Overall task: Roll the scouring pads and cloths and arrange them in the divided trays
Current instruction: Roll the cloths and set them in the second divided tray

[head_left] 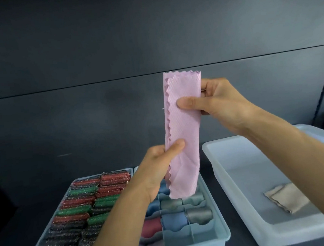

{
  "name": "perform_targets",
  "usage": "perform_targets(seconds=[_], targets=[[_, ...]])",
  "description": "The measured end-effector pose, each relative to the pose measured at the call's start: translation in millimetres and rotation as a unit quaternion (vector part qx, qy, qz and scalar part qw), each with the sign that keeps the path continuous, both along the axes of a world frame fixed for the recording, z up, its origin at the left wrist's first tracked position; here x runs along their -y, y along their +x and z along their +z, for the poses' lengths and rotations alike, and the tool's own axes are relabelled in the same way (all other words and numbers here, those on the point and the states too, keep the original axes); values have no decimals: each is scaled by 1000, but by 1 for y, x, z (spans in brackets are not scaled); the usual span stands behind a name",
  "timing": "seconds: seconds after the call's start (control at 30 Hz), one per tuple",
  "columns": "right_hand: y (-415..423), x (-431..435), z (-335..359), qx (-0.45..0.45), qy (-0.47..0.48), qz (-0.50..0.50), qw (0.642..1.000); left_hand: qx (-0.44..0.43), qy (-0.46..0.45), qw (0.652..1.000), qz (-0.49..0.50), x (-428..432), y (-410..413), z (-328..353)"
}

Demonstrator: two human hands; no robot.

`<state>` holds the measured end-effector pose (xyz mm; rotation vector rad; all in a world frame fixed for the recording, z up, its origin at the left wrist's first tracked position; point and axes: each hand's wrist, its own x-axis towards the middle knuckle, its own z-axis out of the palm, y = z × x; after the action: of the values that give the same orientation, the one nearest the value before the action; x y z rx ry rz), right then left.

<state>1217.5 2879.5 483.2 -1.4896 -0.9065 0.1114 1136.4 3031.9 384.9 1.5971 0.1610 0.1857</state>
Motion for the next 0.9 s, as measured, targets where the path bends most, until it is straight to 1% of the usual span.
perform_targets(seconds=[0.1, 0.17, 0.2, 0.27, 0.3, 0.37, 0.43, 0.57, 0.6, 0.63, 0.7, 0.73, 0.77, 0.8, 0.83, 0.87, 0.9], targets=[[-1, 3, -8, 36, 1, -5, 999, -55, -58, 997, 3, -2, 3, -2], [-7, 4, -20, 72, 11, 16, 997, -80, -125, 989, -6, -4, 5, -1], [-10, 5, -27, 97, 1, 24, 995, -81, -162, 983, -12, -5, 6, 0], [-14, 6, -46, 173, -53, 16, 983, -74, -213, 974, -8, -7, 8, 3], [-15, 6, -56, 221, -83, 0, 972, -75, -231, 970, 0, -8, 9, 4], [-12, 5, -74, 316, -112, -21, 942, -86, -284, 955, 2, -12, 11, 4], [-12, 4, -86, 380, -130, -23, 915, -83, -295, 952, 3, -14, 13, 4], [-7, 8, -97, 433, -154, -14, 888, -77, -266, 961, -9, -17, 11, 7], [-6, 12, -99, 451, -171, -3, 876, -76, -249, 965, -7, -17, 11, 6], [-5, 15, -100, 479, -200, 8, 854, -75, -233, 970, 3, -18, 12, 4], [-2, 16, -101, 563, -259, 2, 785, -74, -229, 970, 18, -19, 12, 2], [0, 14, -103, 597, -273, -14, 754, -76, -237, 968, 18, -20, 13, 0], [2, 11, -105, 612, -267, -33, 744, -78, -243, 967, 10, -19, 12, 0], [3, 8, -108, 604, -240, -50, 758, -79, -248, 966, 7, -17, 12, -2], [0, 6, -109, 569, -198, -62, 796, -78, -250, 965, 6, -15, 12, -4], [-4, 2, -108, 501, -150, -73, 849, -74, -246, 966, 9, -13, 12, -6], [-10, 0, -105, 403, -110, -84, 905, -64, -234, 970, 14, -12, 12, -10]])
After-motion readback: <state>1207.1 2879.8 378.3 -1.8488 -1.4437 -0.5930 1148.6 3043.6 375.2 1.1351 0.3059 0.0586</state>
